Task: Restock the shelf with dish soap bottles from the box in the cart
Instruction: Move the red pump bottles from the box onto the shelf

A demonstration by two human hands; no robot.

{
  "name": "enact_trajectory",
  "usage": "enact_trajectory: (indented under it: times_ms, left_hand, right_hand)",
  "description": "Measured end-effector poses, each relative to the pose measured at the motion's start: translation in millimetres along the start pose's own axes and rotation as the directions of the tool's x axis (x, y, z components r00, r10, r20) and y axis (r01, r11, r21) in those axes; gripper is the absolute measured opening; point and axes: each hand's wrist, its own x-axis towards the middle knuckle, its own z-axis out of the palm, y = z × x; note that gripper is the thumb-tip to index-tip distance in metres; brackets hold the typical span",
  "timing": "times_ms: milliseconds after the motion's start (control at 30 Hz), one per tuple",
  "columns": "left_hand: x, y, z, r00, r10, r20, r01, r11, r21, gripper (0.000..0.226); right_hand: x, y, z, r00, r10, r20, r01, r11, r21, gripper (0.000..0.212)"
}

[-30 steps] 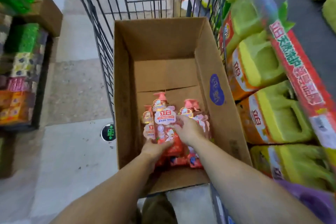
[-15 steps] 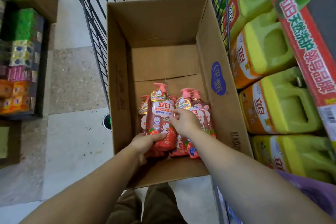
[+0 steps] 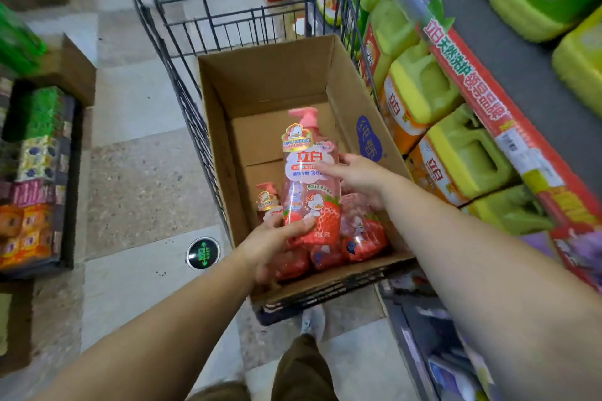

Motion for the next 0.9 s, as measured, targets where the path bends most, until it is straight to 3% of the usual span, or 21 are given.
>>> enact_trajectory:
  times_ms: [67,167,233,333,400,467,567,700,900]
  left_hand:
    - [-24,5,1,0.996,0.044,0.078,-0.050,0.996,0.077,0.066]
    - [-62,8,-2,0.968,0.100,0.229,-0.143,0.973,0.182,0.060]
    - [-90,7,-1,0.935,0.117,0.335,-0.203,0.951,0.233,0.064]
    - [-139,4,7,0.865,0.138,0.482,-0.298,0.915,0.273,0.052]
    - [-170,-1,20,0.831,0.165,0.531,-0.367,0.881,0.300,0.050]
    - [-198,-8,40,0.785,0.163,0.598,-0.425,0.844,0.328,0.050]
    - [-236,-20,75,0.691,0.125,0.712,-0.481,0.815,0.323,0.045]
    - [-287,-49,133,0.572,0.080,0.816,-0.557,0.768,0.316,0.071]
    - [-369,-140,246,0.399,-0.013,0.917,-0.660,0.691,0.296,0.055]
  right_hand:
    - [-35,-4,6,0.990,-0.105,-0.098,0.108,0.994,0.019,0.029]
    - [-100,-2,24,0.928,-0.247,-0.280,0.260,0.965,0.011,0.046]
    - [-149,3,39,0.856,-0.330,-0.399,0.337,0.940,-0.053,0.057]
    - [-227,9,60,0.750,-0.395,-0.530,0.388,0.912,-0.131,0.054]
    - [-279,13,71,0.671,-0.424,-0.608,0.419,0.893,-0.161,0.065]
    - [-330,20,75,0.588,-0.435,-0.682,0.433,0.881,-0.189,0.072]
    - [-403,35,78,0.487,-0.431,-0.760,0.449,0.869,-0.205,0.060]
    - [-497,67,77,0.292,-0.427,-0.856,0.435,0.856,-0.279,0.077]
    - [-657,146,73,0.039,-0.395,-0.918,0.355,0.864,-0.357,0.075]
